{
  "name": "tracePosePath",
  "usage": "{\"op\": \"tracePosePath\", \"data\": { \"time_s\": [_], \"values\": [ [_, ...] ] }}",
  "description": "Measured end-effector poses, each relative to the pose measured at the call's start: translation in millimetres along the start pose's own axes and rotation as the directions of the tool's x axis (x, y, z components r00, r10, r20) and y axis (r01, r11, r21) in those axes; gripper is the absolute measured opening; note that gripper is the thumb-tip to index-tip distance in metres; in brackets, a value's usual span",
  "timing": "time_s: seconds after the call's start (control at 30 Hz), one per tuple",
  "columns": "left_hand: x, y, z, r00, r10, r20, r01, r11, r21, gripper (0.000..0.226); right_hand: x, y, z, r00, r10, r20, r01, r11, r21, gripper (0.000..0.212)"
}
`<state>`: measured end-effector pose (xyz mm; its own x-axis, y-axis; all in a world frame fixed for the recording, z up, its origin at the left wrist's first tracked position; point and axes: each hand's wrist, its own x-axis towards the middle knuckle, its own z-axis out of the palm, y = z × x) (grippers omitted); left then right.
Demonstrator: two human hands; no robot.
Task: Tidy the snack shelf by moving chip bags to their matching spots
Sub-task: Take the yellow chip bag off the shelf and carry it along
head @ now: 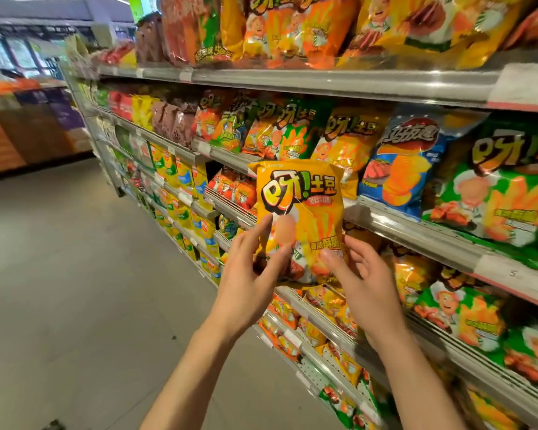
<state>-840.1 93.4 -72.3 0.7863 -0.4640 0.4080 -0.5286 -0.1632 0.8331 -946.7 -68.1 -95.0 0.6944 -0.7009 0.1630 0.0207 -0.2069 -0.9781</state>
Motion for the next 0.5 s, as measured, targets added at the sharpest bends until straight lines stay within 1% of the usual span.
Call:
{"op": "tracePosePath", "data": {
  "time_s": [0.17,0.27,0.33,0.4,0.47,0.5],
  "values": [
    [53.2,-29.4,-8.2,1.0,0.005,0.009,-0.005,0.999,-0.037,0.059,46.3,-3.1,32.6,1.0,0.001,-0.017,-0.001,1.0,-0.027,0.067],
    [86.2,-44.8,-2.0,0.998,0.006,0.067,0.001,0.995,-0.097,0.058,65.4,-9.7,42.7,0.997,0.007,-0.083,-0.007,1.0,-0.007,0.052],
    [108.8,-51.3,7.3,0.993,0.038,0.111,-0.021,0.988,-0.15,0.059,75.0,-12.8,44.5,0.985,-0.001,-0.171,-0.005,0.999,-0.035,0.052],
    [129.9,-52.1,19.3,0.984,0.066,0.165,-0.033,0.979,-0.199,0.061,79.0,-15.9,42.8,0.963,0.005,-0.27,-0.018,0.999,-0.047,0.056],
    [148.5,-47.8,31.0,0.962,0.077,0.263,-0.003,0.963,-0.269,0.061,80.4,-22.1,38.3,0.925,0.017,-0.38,-0.033,0.999,-0.036,0.059],
    [156.8,-44.7,36.3,0.947,0.088,0.309,0.009,0.954,-0.298,0.066,80.7,-24.1,35.9,0.895,0.024,-0.445,-0.046,0.998,-0.037,0.058]
  ]
}}
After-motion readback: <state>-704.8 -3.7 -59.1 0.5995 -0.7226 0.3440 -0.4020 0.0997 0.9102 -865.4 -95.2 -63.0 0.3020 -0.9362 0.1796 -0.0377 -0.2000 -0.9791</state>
